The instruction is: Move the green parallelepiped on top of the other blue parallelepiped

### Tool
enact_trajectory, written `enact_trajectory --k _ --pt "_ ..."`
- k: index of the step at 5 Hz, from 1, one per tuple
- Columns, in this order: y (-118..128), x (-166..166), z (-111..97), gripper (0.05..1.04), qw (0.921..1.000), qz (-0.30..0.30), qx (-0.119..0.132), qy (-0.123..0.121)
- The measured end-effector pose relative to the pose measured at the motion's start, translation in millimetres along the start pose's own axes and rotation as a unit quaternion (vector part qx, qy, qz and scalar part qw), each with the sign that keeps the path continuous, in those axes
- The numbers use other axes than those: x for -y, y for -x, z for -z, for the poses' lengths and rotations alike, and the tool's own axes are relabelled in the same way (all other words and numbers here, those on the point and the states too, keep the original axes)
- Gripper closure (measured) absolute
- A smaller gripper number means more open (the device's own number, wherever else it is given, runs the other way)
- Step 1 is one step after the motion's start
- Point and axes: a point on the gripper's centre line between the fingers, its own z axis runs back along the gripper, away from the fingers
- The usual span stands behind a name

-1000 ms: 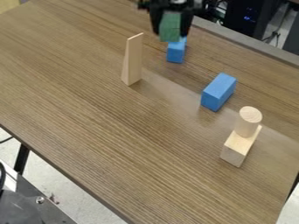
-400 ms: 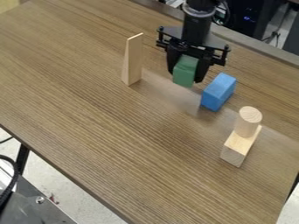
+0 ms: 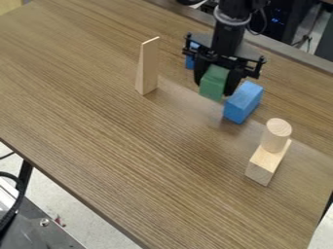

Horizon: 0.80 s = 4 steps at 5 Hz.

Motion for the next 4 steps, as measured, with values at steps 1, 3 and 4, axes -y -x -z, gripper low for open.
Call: enact_trajectory --k 1,3,4 --pt "-2 6 4 0.481 0.9999 0.005 -0.008 -0.002" --pt "2 16 3 0.481 0.9998 0.019 -0.011 -0.004" --pt "7 19 5 0.480 0.9993 0.034 -0.014 -0.011"
